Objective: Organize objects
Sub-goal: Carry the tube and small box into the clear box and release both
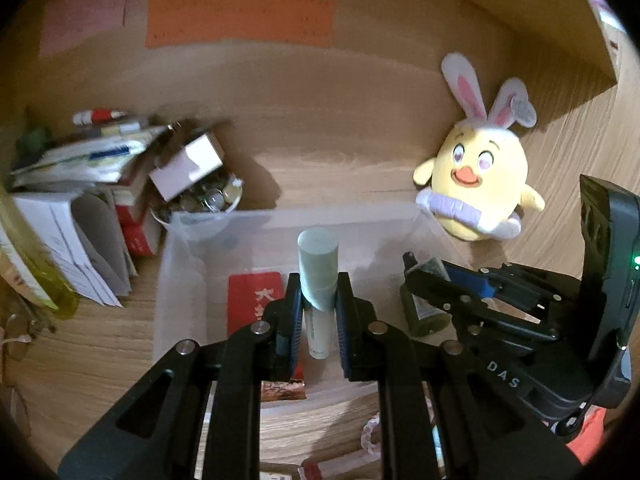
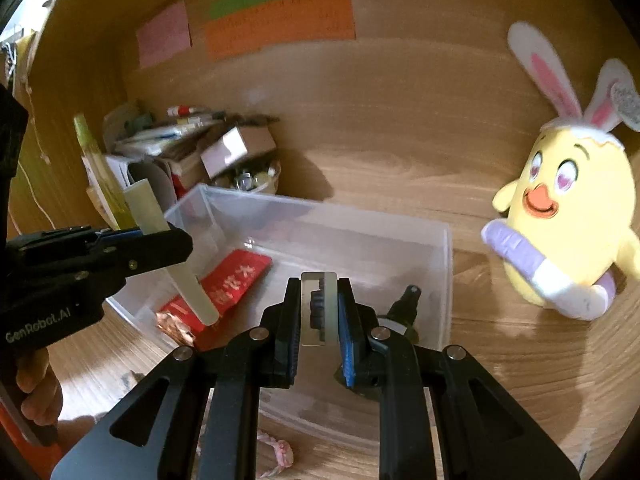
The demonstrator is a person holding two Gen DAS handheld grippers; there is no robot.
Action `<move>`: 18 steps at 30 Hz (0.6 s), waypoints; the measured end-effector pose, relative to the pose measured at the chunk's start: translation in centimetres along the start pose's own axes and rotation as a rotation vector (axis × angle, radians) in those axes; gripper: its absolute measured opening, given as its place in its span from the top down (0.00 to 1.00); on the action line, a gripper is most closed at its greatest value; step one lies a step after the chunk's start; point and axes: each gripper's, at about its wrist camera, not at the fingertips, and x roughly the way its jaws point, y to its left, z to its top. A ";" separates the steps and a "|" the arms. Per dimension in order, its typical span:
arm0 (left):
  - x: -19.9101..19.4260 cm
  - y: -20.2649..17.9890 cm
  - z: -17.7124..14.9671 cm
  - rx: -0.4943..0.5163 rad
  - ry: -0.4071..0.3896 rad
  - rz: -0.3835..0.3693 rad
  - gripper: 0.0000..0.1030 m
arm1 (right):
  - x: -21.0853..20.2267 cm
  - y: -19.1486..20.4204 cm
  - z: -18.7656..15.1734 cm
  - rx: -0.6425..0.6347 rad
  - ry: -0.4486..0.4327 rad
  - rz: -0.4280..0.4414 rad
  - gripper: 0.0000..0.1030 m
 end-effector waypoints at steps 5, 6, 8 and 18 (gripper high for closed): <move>1.6 0.1 -0.4 -0.013 0.043 -0.028 0.86 | 1.2 0.0 -0.3 -0.007 0.036 -0.002 0.86; 1.8 0.1 -0.5 -0.015 0.050 -0.029 0.86 | 1.3 0.1 -0.3 -0.010 0.040 -0.004 0.86; 2.3 0.2 -0.7 -0.019 0.065 -0.032 0.86 | 1.5 0.2 -0.4 -0.016 0.047 -0.008 0.86; 2.7 0.5 -0.8 -0.022 0.070 -0.012 0.85 | 2.3 0.5 -0.5 -0.030 0.071 -0.021 0.85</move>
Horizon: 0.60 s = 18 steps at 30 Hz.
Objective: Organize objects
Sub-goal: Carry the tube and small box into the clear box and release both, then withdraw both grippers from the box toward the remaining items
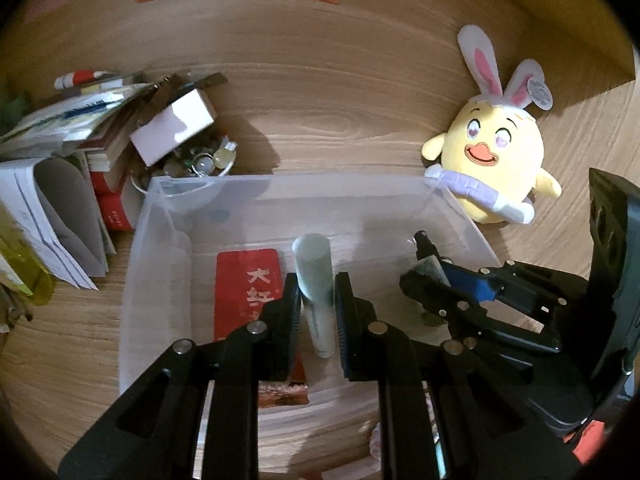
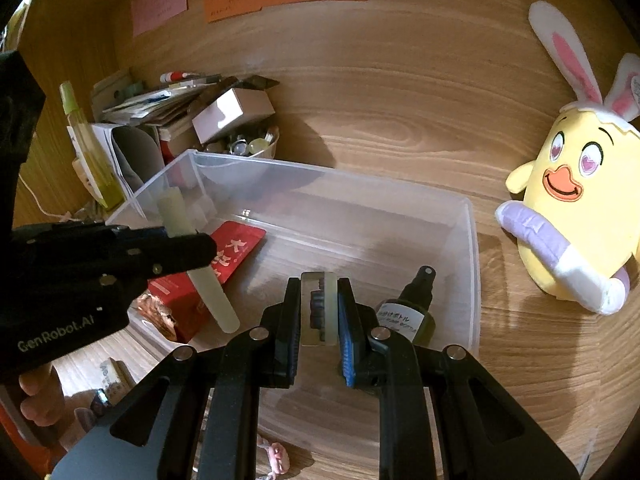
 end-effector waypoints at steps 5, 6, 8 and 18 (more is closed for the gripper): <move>-0.5 -0.2 -0.2 0.023 -0.026 0.040 0.82 | 0.1 0.2 -0.1 -0.010 0.003 -0.011 0.86; -0.6 -0.1 -0.2 0.023 -0.031 0.052 0.77 | 0.0 0.3 -0.1 -0.011 0.001 -0.015 0.86; -0.8 0.0 -0.2 0.021 -0.040 0.063 0.71 | -0.2 0.3 -0.1 -0.011 0.000 -0.016 0.86; -3.6 0.2 -0.8 0.039 -0.110 0.084 0.51 | -1.9 0.4 0.2 -0.005 -0.024 -0.025 0.75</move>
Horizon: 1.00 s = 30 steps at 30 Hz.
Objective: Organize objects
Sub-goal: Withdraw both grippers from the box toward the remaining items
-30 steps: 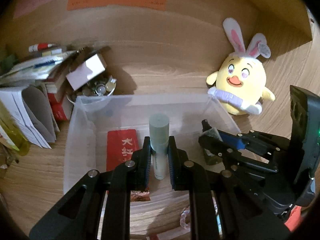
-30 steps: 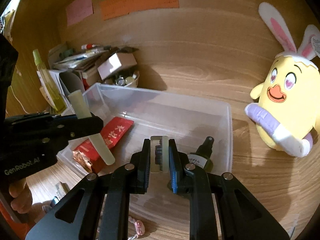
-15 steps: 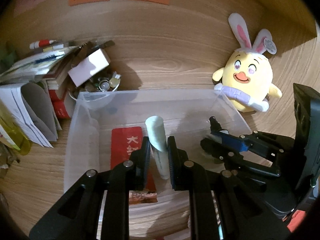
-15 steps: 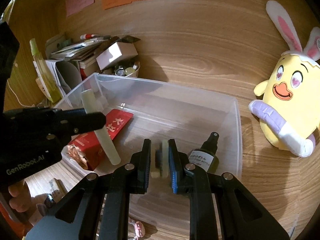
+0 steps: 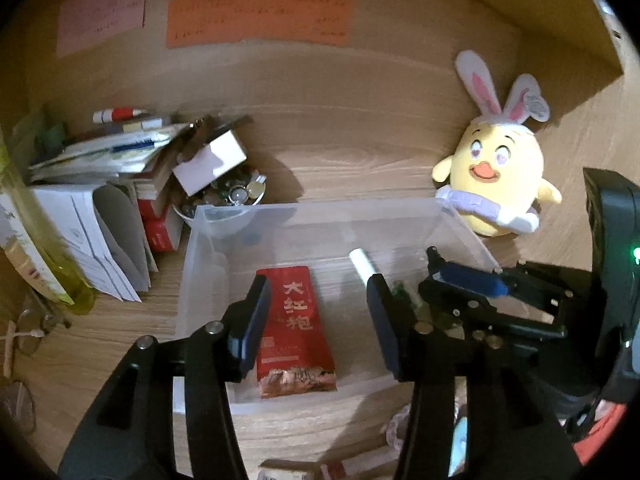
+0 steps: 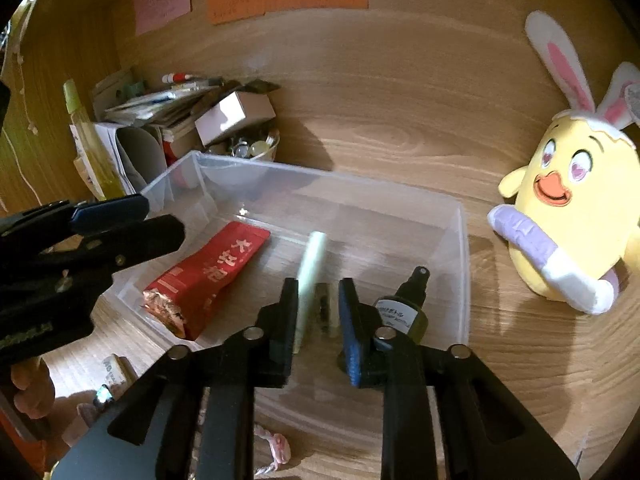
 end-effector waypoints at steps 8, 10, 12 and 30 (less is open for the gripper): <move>-3.0 -1.1 -0.9 0.048 -0.044 -0.015 0.27 | -3.6 0.0 -0.6 -0.011 -0.073 -0.050 0.46; -3.8 -1.4 -1.3 0.052 -0.050 -0.025 0.20 | -4.7 0.0 -0.9 -0.012 -0.092 -0.059 0.43; -4.7 -1.6 -1.6 0.049 -0.063 -0.030 0.13 | -5.7 -0.1 -1.2 -0.014 -0.107 -0.071 0.41; -8.7 -0.8 -5.4 0.013 -0.048 -0.030 0.03 | -10.2 -1.3 -6.1 0.010 -0.113 -0.108 0.29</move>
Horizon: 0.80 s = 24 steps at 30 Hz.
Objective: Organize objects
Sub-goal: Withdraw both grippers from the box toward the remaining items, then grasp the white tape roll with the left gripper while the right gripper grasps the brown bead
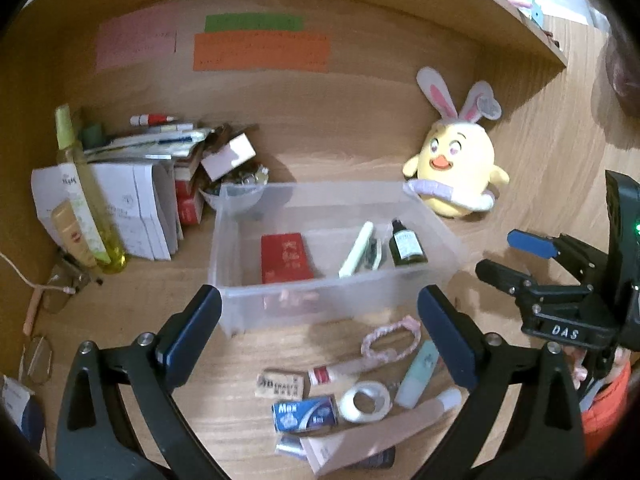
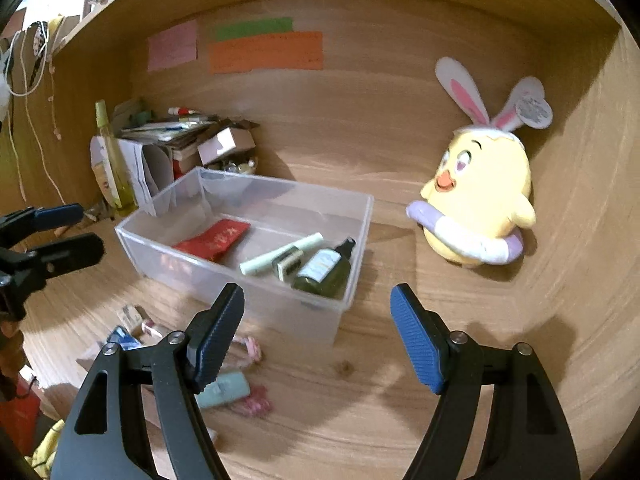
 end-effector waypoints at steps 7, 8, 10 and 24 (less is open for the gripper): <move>0.9 -1.8 -3.2 0.077 0.080 -0.040 0.03 | 0.4 -1.6 -1.7 0.029 0.046 -0.025 0.29; 1.1 -2.1 -3.6 0.087 0.091 -0.035 0.03 | 0.4 -1.8 -1.9 0.033 0.052 -0.027 0.29; 1.3 -2.4 -4.3 0.102 0.106 -0.025 0.03 | 0.5 -2.1 -2.3 0.033 0.062 -0.037 0.29; 3.5 -2.7 -5.9 0.106 0.195 -0.043 0.26 | 4.1 -4.3 -5.7 0.067 0.210 -0.036 0.30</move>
